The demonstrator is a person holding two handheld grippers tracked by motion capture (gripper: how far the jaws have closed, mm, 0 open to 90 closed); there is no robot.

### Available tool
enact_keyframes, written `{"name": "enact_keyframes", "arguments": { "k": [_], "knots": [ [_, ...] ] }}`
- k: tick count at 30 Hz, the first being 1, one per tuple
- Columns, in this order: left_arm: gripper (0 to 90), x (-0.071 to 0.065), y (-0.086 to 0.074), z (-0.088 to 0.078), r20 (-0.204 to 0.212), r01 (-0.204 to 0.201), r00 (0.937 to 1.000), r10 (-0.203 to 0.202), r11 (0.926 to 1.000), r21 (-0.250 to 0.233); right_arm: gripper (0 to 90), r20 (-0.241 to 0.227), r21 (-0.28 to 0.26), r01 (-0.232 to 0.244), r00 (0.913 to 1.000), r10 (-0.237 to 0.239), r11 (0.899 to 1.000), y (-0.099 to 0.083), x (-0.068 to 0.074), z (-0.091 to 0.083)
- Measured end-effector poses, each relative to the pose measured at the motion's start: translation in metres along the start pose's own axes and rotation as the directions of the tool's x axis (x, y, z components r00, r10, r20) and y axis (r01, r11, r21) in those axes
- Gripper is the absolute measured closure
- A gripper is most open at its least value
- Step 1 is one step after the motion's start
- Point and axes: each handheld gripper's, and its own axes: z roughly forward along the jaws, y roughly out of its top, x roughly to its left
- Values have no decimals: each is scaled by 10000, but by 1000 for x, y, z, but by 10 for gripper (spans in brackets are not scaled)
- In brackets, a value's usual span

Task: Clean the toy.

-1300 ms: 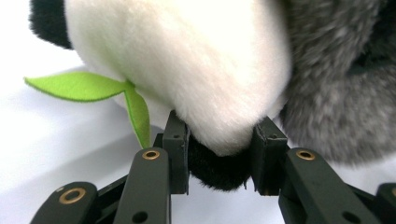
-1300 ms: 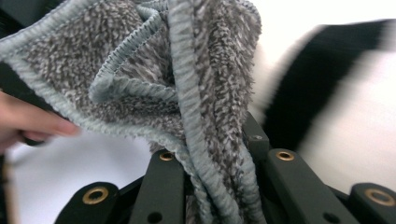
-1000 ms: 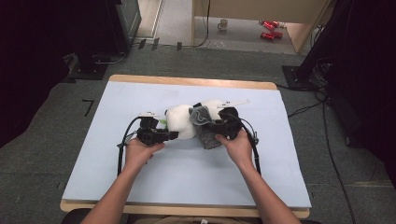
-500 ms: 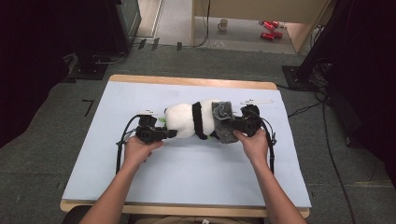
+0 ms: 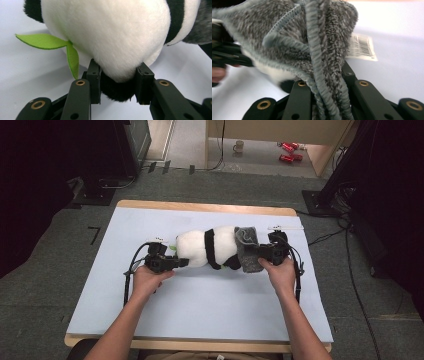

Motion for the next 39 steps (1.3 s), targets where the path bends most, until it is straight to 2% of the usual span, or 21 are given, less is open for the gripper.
{"name": "enact_keyframes", "arguments": {
  "k": [4, 7, 10, 13, 16, 19, 21, 23, 27, 31, 33, 36, 39],
  "knots": [
    [649, -7, -1, 0, -137, -309, 9994, 310, 9995, 11, 769, -650, -231, 412, 9970, -426, 9989, 8, 24, 0],
    [651, -12, -3, 0, -195, -423, 9989, 424, 9991, 35, 769, -927, -21, 899, 9916, -897, 9959, 9, 43, 10],
    [653, -19, -5, 1, -3, -305, 9995, 305, 9995, 75, 769, -1214, 303, 1252, 9852, -1207, 9917, 7, 57, 23],
    [653, -29, -8, 2, -9, -529, 9986, 529, 9985, 157, 768, -1628, 603, 1401, 9782, -1287, 9883, 5, 66, 37],
    [653, -33, -10, 1, 17, -398, 9992, 398, 9991, 117, 768, -2149, 821, 1535, 9676, -1329, 9847, 3, 76, 49],
    [653, -36, -10, -6, 506, 197, 9985, -194, 9998, -62, 768, -2558, 972, 1838, 9544, -1539, 9781, 0, 89, 59],
    [656, -40, -11, -10, 323, 273, 9991, -271, 9996, -79, 768, -2734, 1059, 1982, 9480, -1631, 9744, -2, 97, 65],
    [657, -39, -12, -12, 276, 297, 9992, -296, 9995, -46, 768, -2812, 1071, 2109, 9438, -1739, 9716, -3, 99, 69],
    [657, -34, -14, -8, 106, 291, 9995, -292, 9995, 107, 766, -2798, 1133, 2127, 9441, -1742, 9705, -5, 94, 75],
    [657, -30, -14, -6, 150, 322, 9994, -323, 9994, 121, 764, -2676, 1275, 2121, 9480, -1723, 9689, -7, 90, 77],
    [656, -28, -14, -7, 139, 367, 9992, -369, 9992, 133, 761, -2545, 1255, 2123, 9510, -1754, 9691, -7, 88, 76],
    [656, -23, -12, -9, 248, 581, 9980, -585, 9982, 133, 757, -2139, 1307, 2106, 9601, -1799, 9688, -7, 81, 74],
    [656, -22, -10, -10, 121, 214, 9997, -215, 9997, 81, 765, -2097, 1317, 1888, 9648, -1588, 9731, -6, 73, 70]
  ]
}}
